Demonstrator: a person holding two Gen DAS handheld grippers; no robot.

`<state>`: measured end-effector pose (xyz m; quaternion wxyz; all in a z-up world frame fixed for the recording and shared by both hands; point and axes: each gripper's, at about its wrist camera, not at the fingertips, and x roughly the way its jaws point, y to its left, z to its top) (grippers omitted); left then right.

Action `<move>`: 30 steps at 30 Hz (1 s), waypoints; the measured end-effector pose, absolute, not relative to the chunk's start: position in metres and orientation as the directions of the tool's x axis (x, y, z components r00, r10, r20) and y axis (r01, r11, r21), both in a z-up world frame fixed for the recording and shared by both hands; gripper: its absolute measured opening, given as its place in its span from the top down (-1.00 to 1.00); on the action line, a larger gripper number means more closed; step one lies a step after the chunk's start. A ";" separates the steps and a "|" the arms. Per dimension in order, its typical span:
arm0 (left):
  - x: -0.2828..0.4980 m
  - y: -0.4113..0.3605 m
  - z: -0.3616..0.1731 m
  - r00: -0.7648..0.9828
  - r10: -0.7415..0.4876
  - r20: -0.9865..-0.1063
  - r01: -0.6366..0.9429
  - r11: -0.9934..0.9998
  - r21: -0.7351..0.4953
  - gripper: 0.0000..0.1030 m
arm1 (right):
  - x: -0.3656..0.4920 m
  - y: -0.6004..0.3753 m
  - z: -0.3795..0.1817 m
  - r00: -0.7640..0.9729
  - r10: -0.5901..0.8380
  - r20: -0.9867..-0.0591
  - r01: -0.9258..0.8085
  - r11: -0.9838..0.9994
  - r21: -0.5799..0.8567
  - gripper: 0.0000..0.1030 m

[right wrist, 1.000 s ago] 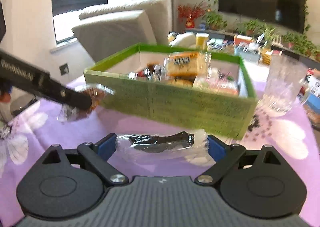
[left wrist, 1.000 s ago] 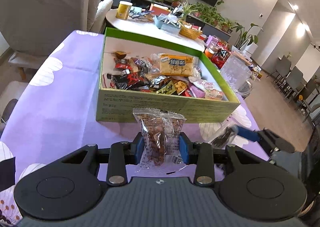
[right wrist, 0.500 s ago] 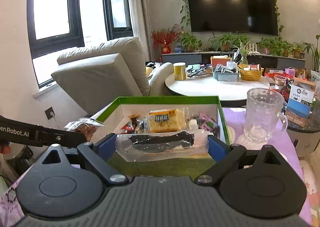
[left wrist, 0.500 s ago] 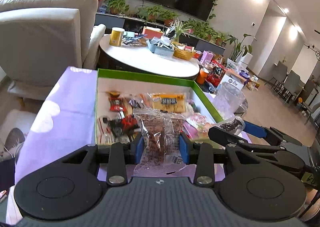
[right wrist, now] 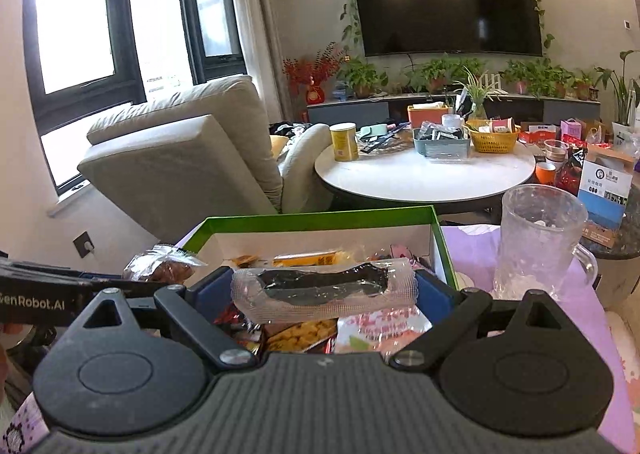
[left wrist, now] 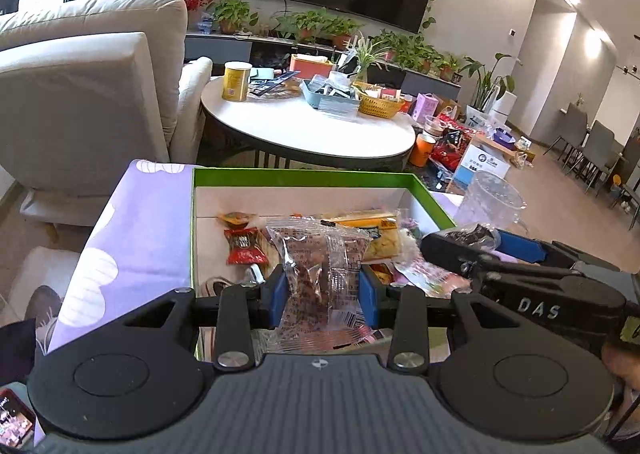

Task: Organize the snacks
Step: 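Lower both snacks into the box and open both tools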

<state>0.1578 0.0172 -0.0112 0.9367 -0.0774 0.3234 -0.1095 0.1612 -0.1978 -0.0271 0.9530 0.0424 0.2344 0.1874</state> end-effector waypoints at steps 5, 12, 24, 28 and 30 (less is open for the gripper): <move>0.167 0.017 -0.013 0.772 -0.237 -0.590 0.140 0.968 -0.206 0.33 | 0.173 -0.200 -0.029 0.822 0.374 -0.429 -0.319 0.927 0.196 0.09; 0.176 0.018 -0.023 0.794 -0.174 -0.583 0.087 0.981 -0.174 -0.06 | 0.181 -0.198 -0.040 0.821 0.376 -0.430 -0.304 0.925 0.227 0.08; 0.152 0.019 -0.017 0.807 -0.149 -0.571 0.068 0.985 -0.161 -0.08 | 0.163 -0.197 -0.039 0.826 0.319 -0.464 -0.252 0.946 0.202 0.08; 0.131 0.016 -0.012 0.825 -0.120 -0.552 0.068 0.991 -0.114 -0.07 | 0.144 -0.204 -0.035 0.836 0.313 -0.451 -0.243 0.948 0.207 0.08; 0.119 0.015 -0.010 0.834 -0.115 -0.539 0.070 0.992 -0.104 -0.07 | 0.129 -0.207 -0.033 0.838 0.315 -0.446 -0.249 0.947 0.202 0.08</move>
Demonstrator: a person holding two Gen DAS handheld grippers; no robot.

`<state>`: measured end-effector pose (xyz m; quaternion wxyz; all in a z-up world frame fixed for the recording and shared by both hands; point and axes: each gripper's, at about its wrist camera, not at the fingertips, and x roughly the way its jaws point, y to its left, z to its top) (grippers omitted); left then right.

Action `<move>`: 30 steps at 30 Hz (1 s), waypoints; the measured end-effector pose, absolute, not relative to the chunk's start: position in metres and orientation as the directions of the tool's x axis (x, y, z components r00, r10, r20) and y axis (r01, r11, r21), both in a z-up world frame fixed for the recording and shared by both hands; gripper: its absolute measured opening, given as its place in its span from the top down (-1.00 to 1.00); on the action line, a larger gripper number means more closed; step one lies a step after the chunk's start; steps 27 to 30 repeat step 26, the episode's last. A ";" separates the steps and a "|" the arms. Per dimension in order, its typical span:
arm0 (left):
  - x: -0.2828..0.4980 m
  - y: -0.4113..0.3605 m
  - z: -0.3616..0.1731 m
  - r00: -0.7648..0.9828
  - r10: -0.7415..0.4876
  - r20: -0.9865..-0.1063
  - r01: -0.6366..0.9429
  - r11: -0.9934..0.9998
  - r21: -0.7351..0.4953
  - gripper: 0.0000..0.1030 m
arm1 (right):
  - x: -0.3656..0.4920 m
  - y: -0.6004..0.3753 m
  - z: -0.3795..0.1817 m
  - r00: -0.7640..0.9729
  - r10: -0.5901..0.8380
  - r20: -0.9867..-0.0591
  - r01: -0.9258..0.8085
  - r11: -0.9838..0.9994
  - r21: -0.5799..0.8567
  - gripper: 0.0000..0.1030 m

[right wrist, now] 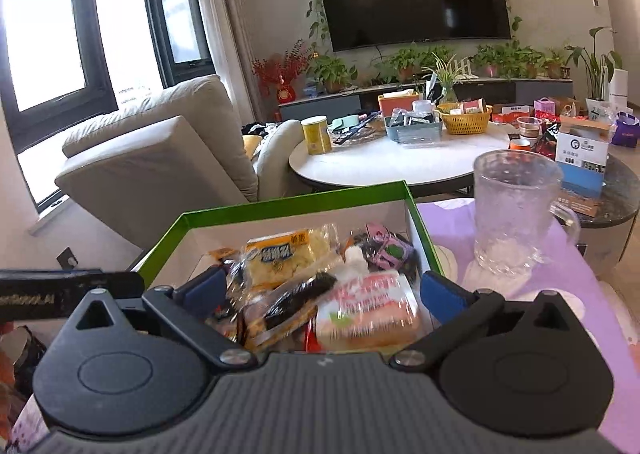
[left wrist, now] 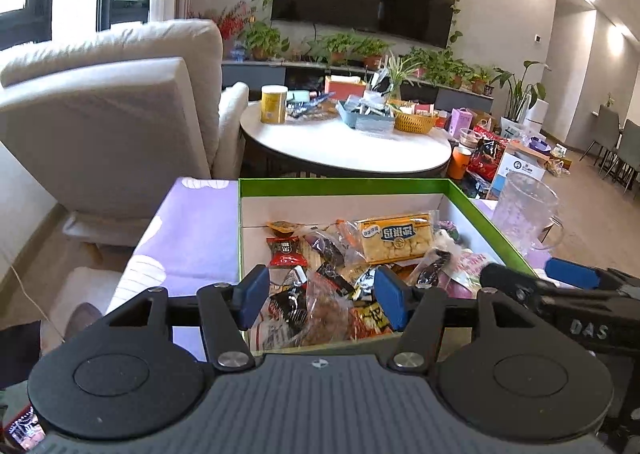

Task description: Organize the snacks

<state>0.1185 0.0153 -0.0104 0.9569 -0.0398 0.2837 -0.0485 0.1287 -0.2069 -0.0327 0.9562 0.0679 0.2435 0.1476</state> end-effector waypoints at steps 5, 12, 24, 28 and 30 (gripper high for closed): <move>0.084 0.009 -0.004 0.847 -0.136 -0.513 0.100 0.990 -0.097 -0.04 | 0.089 -0.207 -0.027 0.862 0.293 -0.413 -0.246 0.955 0.165 0.08; 0.034 -0.005 0.002 0.884 -0.116 -0.453 0.101 0.993 -0.057 0.01 | 0.045 -0.211 -0.019 0.886 0.281 -0.368 -0.223 0.956 0.192 0.08; -0.004 -0.015 0.003 0.892 -0.092 -0.443 0.095 0.995 -0.016 0.01 | 0.020 -0.214 -0.010 0.910 0.259 -0.323 -0.206 0.960 0.190 0.09; -0.006 -0.014 0.003 0.890 -0.104 -0.445 0.104 0.994 -0.025 0.01 | 0.017 -0.213 -0.009 0.912 0.259 -0.317 -0.208 0.961 0.184 0.08; -0.006 -0.014 0.003 0.890 -0.104 -0.445 0.104 0.994 -0.025 0.01 | 0.017 -0.213 -0.009 0.912 0.259 -0.317 -0.208 0.961 0.184 0.08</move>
